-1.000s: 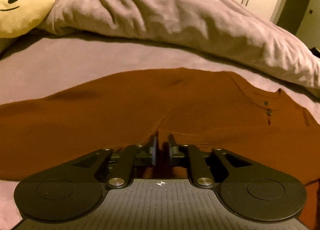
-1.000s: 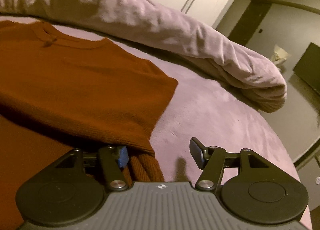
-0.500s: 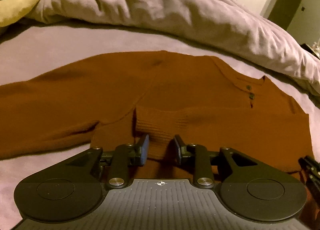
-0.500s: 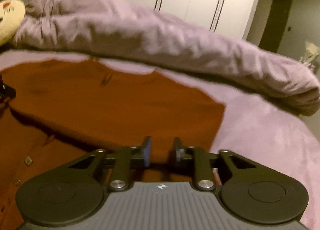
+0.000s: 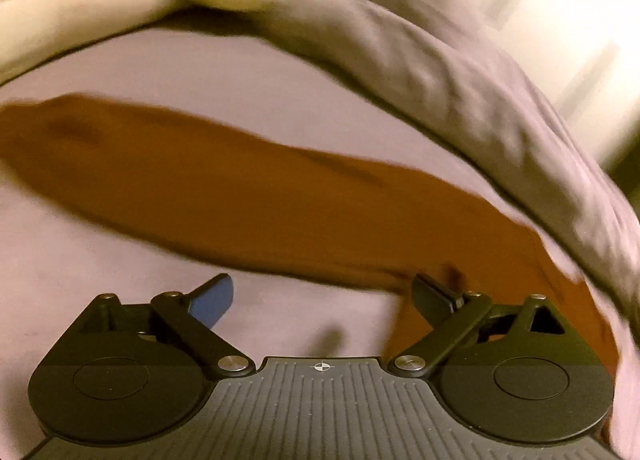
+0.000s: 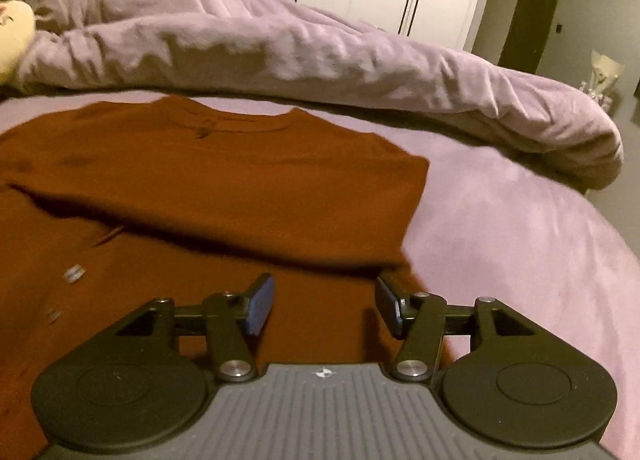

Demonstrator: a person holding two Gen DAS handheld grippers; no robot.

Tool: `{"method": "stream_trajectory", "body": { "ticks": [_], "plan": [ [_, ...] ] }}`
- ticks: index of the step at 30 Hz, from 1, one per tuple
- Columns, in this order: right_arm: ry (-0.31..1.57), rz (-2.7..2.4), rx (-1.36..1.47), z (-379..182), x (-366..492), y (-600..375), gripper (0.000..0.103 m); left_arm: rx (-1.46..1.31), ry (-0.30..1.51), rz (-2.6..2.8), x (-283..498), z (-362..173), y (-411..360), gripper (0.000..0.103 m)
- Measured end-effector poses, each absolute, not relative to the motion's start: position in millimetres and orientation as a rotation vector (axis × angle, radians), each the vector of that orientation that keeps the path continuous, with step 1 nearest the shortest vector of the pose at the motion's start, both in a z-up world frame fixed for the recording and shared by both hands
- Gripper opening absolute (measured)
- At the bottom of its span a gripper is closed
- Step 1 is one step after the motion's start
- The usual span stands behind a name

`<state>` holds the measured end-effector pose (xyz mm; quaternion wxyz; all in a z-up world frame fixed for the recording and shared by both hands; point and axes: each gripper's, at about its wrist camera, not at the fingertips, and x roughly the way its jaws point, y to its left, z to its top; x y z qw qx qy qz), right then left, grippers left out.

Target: Fold small clothes

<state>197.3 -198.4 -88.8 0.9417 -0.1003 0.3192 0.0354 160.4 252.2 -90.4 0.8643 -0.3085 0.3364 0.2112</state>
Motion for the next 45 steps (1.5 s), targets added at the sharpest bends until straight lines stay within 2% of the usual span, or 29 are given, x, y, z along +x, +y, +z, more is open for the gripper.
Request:
{"method": "stream_trajectory", "body": {
  "ticks": [4,12,17,18,20,23,25,28,30,33,36,37,39,40,41,45],
  "plan": [
    [0.655,0.044,-0.166,-93,174,-199,0.059,-0.792,0.630,0.626,117,-97,310,0.095],
    [0.673,0.024,-0.203,-88,168,-193,0.061,-0.985,0.458,0.746,89,-112,383,0.076],
    [0.675,0.016,-0.220,-90,165,-186,0.061,-1.013,0.457,0.758,96,-120,406,0.055],
    [0.674,0.014,-0.222,-90,165,-186,0.061,-1.023,0.458,0.764,98,-121,410,0.046],
    [0.675,0.013,-0.219,-90,165,-187,0.061,-1.038,0.467,0.777,88,-122,415,0.013],
    [0.674,0.015,-0.212,-90,166,-189,0.060,-1.005,0.481,0.768,90,-115,413,0.011],
    [0.666,0.016,-0.207,-90,165,-190,0.060,-0.873,0.478,0.743,98,-96,399,0.011],
    [0.660,0.028,-0.172,-91,164,-194,0.052,-0.659,0.473,0.637,118,-58,357,0.010],
    [0.653,0.035,-0.157,-91,163,-195,0.045,-0.547,0.469,0.513,137,-31,317,0.009],
    [0.648,0.036,-0.145,-90,162,-195,0.041,-0.366,0.471,0.325,169,0,241,0.009],
    [0.649,0.035,-0.124,-89,162,-197,0.039,-0.252,0.500,0.137,197,6,162,0.010],
    [0.650,0.037,-0.117,-89,161,-198,0.039,-0.228,0.524,0.088,206,1,137,0.014],
    [0.654,0.041,-0.109,-88,161,-201,0.039,-0.194,0.588,0.016,219,-15,98,0.036],
    [0.656,0.041,-0.105,-87,161,-203,0.039,-0.178,0.617,-0.014,223,-23,81,0.058],
    [0.658,0.040,-0.097,-86,161,-206,0.039,-0.159,0.639,-0.031,222,-32,67,0.071],
    [0.675,0.063,-0.027,-78,166,-219,0.039,-0.086,0.692,0.017,211,-59,58,0.074]
  ]
}}
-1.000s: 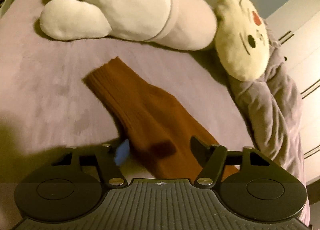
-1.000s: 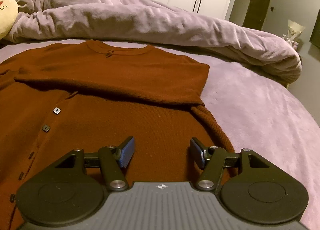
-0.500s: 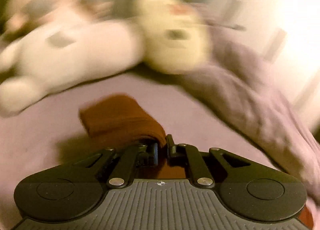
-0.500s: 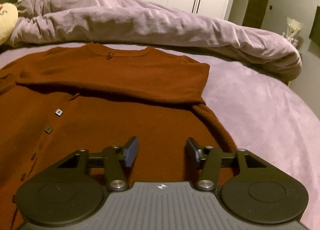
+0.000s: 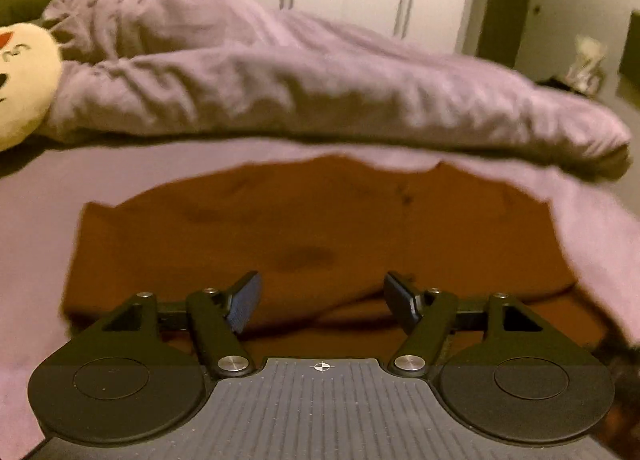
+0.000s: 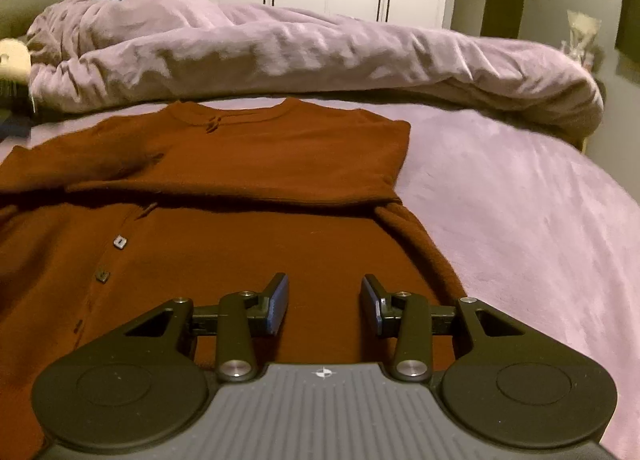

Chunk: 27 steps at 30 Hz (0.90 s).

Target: Fold small clothes

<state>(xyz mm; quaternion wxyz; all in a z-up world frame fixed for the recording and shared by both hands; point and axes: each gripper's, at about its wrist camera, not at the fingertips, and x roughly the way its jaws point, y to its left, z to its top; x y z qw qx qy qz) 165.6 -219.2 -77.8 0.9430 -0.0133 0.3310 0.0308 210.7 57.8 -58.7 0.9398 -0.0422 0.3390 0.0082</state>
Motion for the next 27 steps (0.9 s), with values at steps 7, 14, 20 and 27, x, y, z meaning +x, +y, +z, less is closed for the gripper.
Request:
{"method": "stream_trajectory", "body": {
  "ticks": [7,14,20,27],
  "plan": [
    [0.683,0.243,0.212,-59,204,-210,0.038,-0.002,0.747,0.253,184,-82,107,0.077],
    [0.772,0.479,0.418,-62,272,-147,0.038,-0.016,0.768,0.383,183,-92,148,0.077],
    [0.929,0.475,0.556,-97,309,-126,0.038,-0.009,0.783,0.398,192,-107,155,0.077],
    [0.970,0.490,0.677,-113,320,-124,0.006,0.006,0.772,0.384,202,-106,152,0.076]
  ]
}}
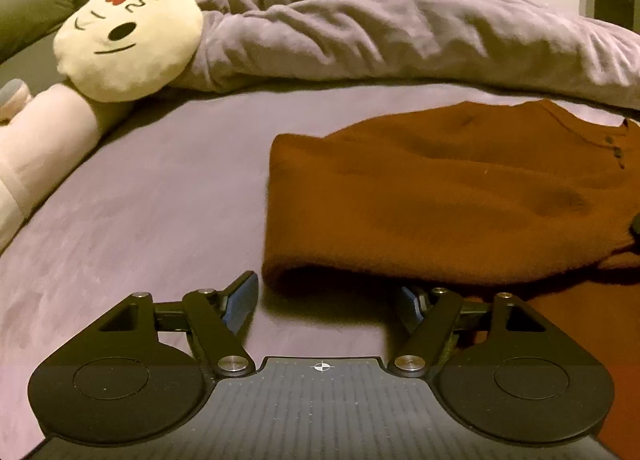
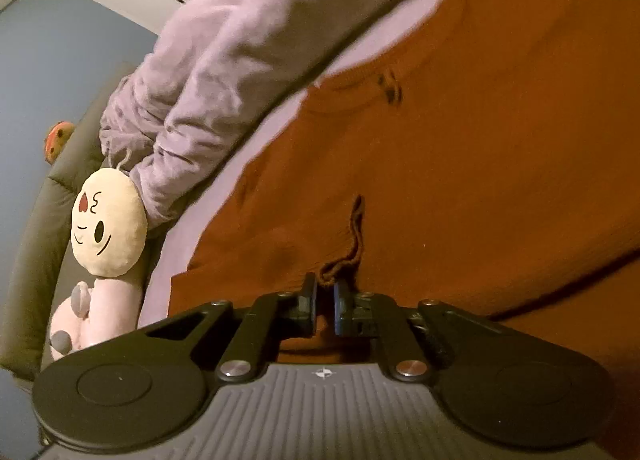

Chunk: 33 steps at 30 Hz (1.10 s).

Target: Fold small clothes

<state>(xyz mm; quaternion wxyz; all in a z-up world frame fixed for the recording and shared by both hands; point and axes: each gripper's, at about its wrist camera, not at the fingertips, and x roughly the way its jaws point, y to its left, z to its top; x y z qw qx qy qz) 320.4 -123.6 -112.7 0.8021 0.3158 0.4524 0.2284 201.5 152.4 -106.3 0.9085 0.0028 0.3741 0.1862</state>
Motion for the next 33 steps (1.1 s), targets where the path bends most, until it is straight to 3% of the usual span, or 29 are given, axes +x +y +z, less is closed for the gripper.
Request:
{"method": "stream_trajectory", "body": {
  "ticks": [12,17,26,30,33],
  "plan": [
    [0.659,0.278,0.431,-50,305,-206,0.005,-0.014,0.764,0.361,214,-96,142,0.075],
    [0.646,0.187,0.351,-53,300,-244,0.005,-0.010,0.770,0.356,222,-96,133,0.068],
    [0.697,0.096,0.406,-79,298,-281,0.005,-0.022,0.775,0.363,229,-94,129,0.068],
    [0.740,0.126,0.526,-93,303,-289,0.011,-0.015,0.774,0.337,230,-94,126,0.073],
    [0.754,0.157,0.590,-99,307,-290,0.022,-0.003,0.783,0.331,232,-97,121,0.074]
  ]
}}
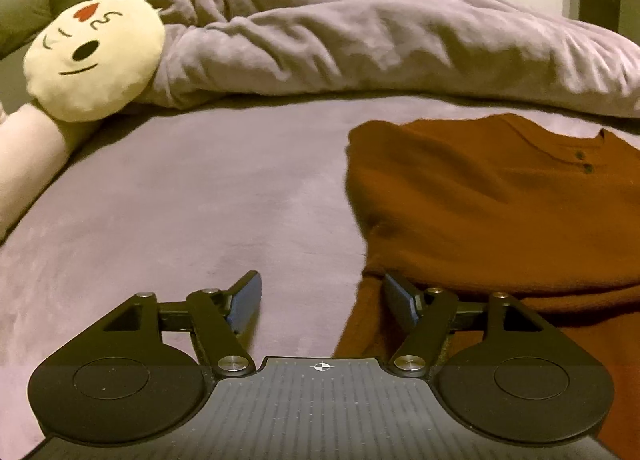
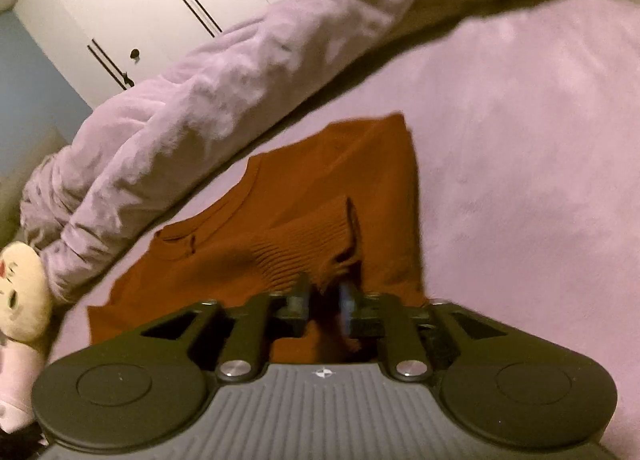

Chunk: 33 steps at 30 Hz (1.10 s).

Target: Fold small clothes

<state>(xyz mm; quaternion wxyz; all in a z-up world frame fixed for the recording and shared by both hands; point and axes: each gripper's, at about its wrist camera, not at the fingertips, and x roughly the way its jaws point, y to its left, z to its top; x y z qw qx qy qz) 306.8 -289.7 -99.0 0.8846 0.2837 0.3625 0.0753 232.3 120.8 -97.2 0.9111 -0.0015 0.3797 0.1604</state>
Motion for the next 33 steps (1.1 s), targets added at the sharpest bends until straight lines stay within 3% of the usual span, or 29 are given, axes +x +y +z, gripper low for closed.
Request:
{"method": "stream_trajectory", "body": {
  "ticks": [4,5,6,10,14,26,33],
  "plan": [
    [0.767,0.178,0.644,-104,319,-286,0.022,-0.004,0.789,0.331,236,-99,117,0.073],
    [0.769,0.172,0.642,-105,321,-286,0.018,-0.001,0.790,0.333,237,-99,116,0.072],
    [0.764,0.164,0.625,-103,323,-284,0.006,0.001,0.790,0.330,238,-98,116,0.070],
    [0.671,0.134,0.476,-82,316,-276,0.006,0.004,0.792,0.312,238,-98,115,0.061],
    [0.599,0.082,0.336,-67,306,-269,0.005,0.002,0.784,0.304,235,-97,113,0.058],
    [0.701,0.027,0.217,-95,312,-269,0.006,0.007,0.813,0.308,238,-100,112,0.059],
    [0.665,0.035,0.145,-89,305,-261,0.006,0.005,0.819,0.313,238,-103,111,0.059]
  ]
}}
